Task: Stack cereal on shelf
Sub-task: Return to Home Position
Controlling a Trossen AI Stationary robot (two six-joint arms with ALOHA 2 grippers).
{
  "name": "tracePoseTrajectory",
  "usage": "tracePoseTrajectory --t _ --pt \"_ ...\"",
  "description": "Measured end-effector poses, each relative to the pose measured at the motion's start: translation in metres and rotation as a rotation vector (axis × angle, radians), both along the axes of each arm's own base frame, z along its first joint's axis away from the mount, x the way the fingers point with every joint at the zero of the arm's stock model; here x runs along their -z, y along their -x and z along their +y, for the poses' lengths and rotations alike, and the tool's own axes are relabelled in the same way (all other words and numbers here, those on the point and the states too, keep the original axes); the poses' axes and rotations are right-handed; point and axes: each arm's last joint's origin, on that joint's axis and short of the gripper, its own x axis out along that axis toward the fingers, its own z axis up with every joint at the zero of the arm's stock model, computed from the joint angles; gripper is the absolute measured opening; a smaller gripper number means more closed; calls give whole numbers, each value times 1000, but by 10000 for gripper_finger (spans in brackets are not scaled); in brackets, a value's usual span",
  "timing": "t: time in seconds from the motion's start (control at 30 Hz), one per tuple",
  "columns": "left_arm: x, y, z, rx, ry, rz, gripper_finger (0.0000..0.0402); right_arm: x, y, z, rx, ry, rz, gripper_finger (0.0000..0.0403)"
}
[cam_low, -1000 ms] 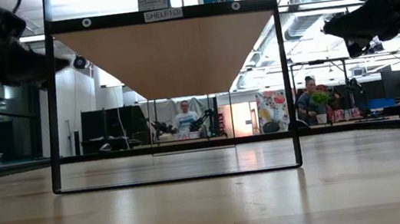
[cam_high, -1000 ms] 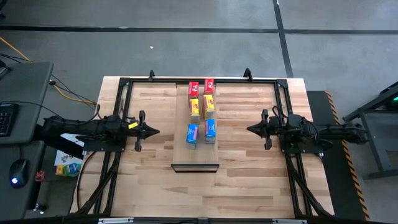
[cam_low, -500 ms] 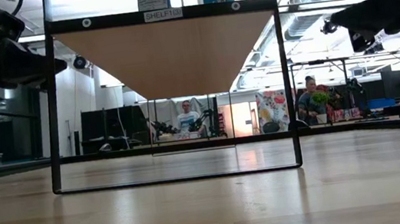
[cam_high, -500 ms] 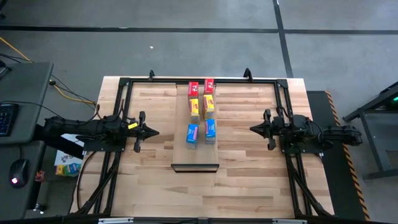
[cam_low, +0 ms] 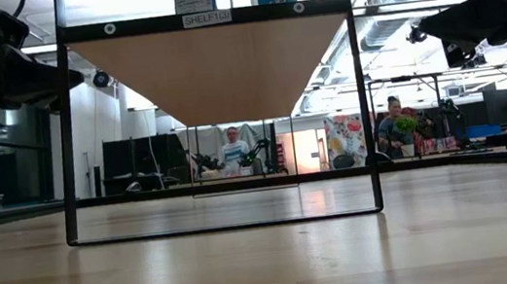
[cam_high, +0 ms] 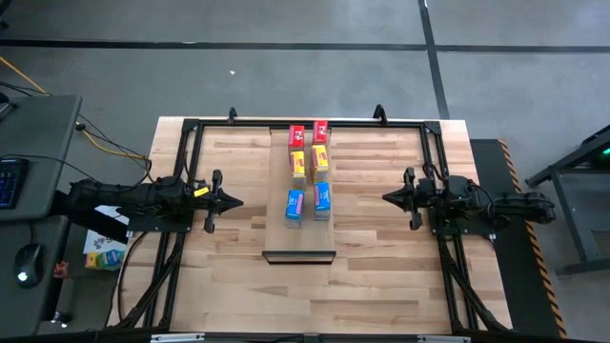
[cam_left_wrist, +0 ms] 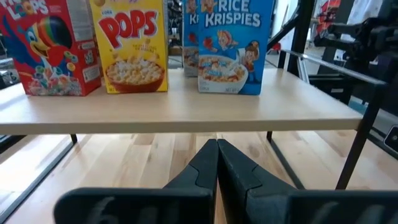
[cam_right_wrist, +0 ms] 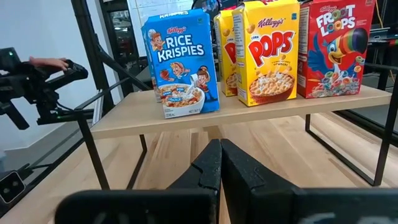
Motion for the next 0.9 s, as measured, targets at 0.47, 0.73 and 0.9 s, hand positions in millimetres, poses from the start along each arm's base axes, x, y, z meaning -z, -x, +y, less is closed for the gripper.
tracePoseTrajectory --t 0.47,0.73,0.9 --pt "-6 4 0 -1 4 -71 0 0 0 0 0 0 1 0" --pt "-6 4 0 -1 4 -71 0 0 0 0 0 0 1 0" --pt "-6 4 0 -1 4 -71 0 0 0 0 0 0 2 0"
